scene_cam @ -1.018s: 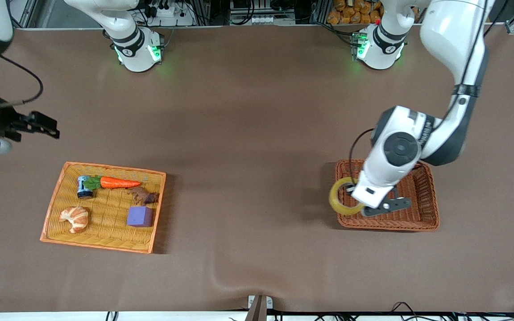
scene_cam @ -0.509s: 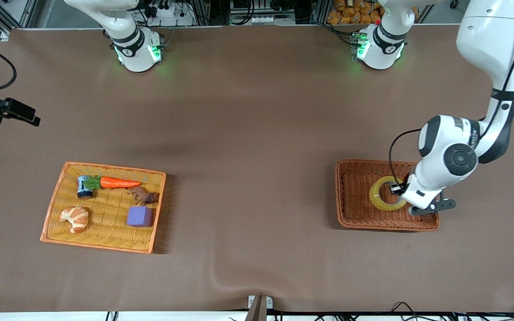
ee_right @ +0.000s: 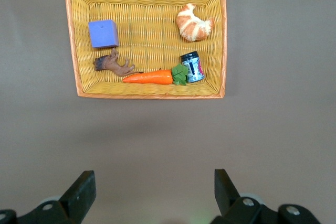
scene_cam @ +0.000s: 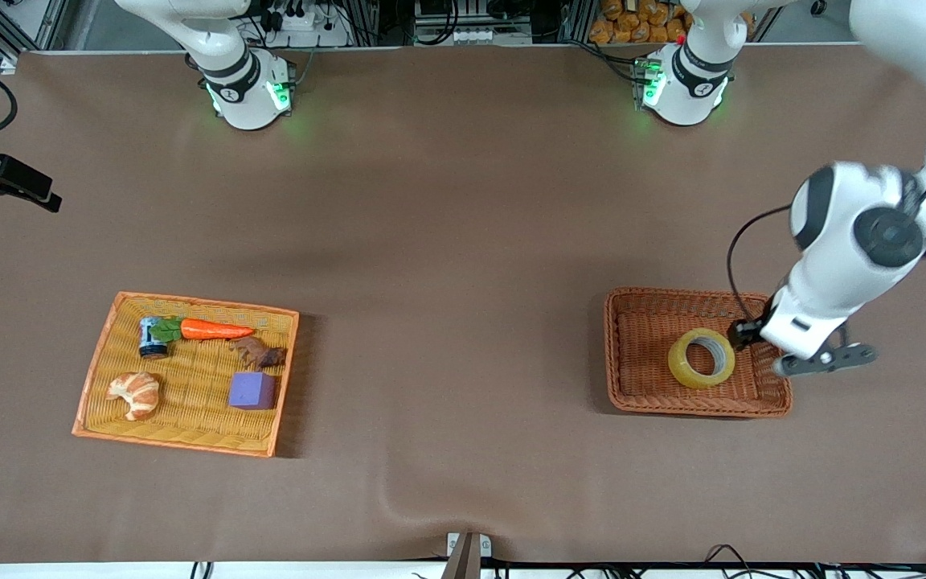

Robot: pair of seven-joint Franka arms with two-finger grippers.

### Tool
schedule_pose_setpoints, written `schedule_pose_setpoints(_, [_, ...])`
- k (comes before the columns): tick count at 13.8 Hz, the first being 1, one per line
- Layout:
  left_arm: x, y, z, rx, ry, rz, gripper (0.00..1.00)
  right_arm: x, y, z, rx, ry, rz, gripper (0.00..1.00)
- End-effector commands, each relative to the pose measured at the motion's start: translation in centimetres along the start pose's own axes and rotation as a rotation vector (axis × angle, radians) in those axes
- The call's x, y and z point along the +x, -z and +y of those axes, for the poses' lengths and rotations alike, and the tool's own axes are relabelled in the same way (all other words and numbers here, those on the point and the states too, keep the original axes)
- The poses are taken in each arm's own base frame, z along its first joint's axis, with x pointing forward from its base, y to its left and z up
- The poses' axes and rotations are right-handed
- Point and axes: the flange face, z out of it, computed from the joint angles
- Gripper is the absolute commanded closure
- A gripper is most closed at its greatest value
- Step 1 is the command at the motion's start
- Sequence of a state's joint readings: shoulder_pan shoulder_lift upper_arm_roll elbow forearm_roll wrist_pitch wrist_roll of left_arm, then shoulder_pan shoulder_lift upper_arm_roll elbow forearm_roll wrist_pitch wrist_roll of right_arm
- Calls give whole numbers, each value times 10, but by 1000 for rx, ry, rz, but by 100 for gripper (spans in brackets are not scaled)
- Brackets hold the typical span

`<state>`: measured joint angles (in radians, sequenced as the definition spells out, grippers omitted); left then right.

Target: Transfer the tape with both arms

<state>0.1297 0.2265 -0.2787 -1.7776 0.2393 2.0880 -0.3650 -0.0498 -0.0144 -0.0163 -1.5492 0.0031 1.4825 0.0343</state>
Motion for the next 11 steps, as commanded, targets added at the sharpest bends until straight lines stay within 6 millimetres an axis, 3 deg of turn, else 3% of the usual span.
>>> schedule_pose_setpoints(1, [-11, 105, -10, 24, -12, 14, 0, -1, 9, -3, -15, -19, 18, 0])
schedule_pose_setpoints(4, [-41, 171, -14, -72, 30, -21, 0, 0, 20, 5, -24, -36, 46, 0])
schedule_pose_setpoints(5, [-52, 182, -16, -77, 22, -42, 0, 2, 17, 3, -24, -31, 43, 0])
schedule_pose_setpoints(7, [-66, 201, -14, -110, 5, -56, 0, 5, 13, -11, -32, -4, 34, 0])
schedule_pose_setpoints(11, [-82, 213, -14, -139, -73, -83, 0, 7, 9, -9, -41, -6, 30, 0])
